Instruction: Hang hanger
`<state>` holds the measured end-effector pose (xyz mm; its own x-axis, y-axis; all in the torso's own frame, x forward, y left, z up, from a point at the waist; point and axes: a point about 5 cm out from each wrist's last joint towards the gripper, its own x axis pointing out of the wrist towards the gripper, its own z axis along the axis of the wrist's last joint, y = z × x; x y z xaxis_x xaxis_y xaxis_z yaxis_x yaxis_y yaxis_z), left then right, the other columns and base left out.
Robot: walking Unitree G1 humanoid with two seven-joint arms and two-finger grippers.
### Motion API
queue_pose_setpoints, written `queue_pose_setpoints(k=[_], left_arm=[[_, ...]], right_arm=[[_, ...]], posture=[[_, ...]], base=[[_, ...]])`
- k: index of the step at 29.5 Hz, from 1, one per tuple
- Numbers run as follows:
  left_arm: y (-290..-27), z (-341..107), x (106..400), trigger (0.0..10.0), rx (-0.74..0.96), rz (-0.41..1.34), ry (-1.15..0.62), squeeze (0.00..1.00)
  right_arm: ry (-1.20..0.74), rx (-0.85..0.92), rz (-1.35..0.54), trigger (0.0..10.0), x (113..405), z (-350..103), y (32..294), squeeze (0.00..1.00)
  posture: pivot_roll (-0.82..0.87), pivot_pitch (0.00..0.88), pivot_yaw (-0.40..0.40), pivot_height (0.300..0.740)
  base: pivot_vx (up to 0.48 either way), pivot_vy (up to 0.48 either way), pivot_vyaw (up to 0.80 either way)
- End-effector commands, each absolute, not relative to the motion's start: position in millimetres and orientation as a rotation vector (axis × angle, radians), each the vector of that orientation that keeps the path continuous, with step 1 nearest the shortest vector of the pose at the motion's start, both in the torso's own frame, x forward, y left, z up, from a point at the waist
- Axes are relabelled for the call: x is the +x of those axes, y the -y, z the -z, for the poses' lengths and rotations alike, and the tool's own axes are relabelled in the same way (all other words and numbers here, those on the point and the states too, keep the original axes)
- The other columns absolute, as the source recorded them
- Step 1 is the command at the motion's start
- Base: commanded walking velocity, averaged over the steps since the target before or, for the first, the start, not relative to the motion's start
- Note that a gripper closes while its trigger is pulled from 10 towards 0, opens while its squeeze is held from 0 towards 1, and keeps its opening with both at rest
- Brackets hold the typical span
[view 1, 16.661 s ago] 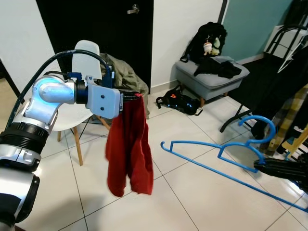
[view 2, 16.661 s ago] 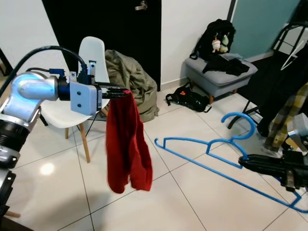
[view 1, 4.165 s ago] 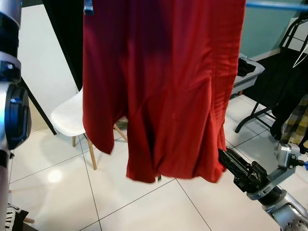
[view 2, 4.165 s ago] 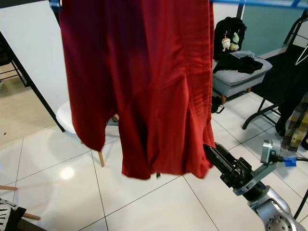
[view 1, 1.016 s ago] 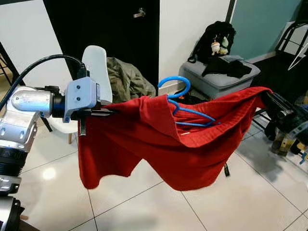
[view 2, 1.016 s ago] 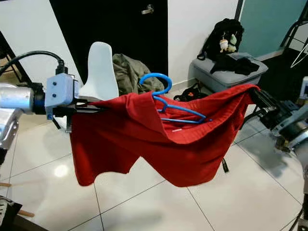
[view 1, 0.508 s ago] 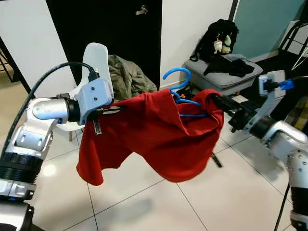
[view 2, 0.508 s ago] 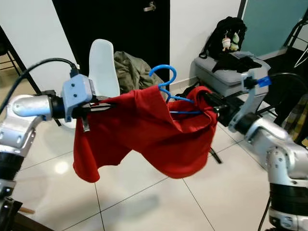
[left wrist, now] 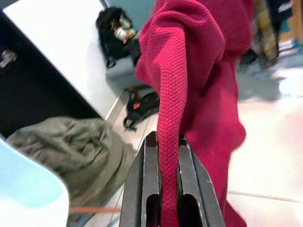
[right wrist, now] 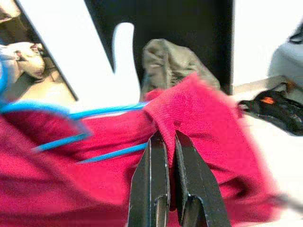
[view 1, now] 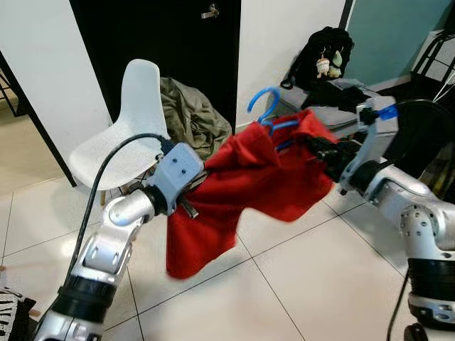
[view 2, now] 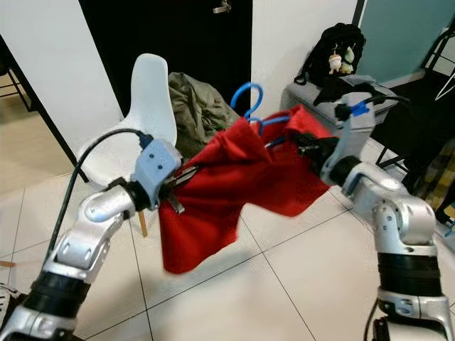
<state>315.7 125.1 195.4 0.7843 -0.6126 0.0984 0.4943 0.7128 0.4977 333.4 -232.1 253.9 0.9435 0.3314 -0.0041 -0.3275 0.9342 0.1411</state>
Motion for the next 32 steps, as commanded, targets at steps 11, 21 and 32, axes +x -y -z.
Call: queue_pose_setpoints(k=[11, 21, 32], left_arm=[[-129, -195, 292, 10.0, 0.51, 0.598, 0.367, 0.0], [-112, -198, 288, 10.0, 0.679, 0.637, 0.438, 0.0], [-70, -191, 281, 10.0, 0.728, 0.69, 0.498, 0.0]], right_arm=[[0.016, 0.01, -0.2, 0.0, 329, -289, 301, 0.0], [-0.066, -0.01, -0.336, 0.0, 338, -285, 275, 0.0], [-0.028, 0.055, -0.416, 0.0, 355, -284, 236, 0.0]], posture=[[-0.03, 0.047, -0.047, 0.74], [-0.05, 0.049, -0.057, 0.74], [-0.06, 0.048, -0.06, 0.74]], base=[[0.0, 0.0, 0.0], [0.0, 0.0, 0.0], [0.0, 0.0, 0.0]])
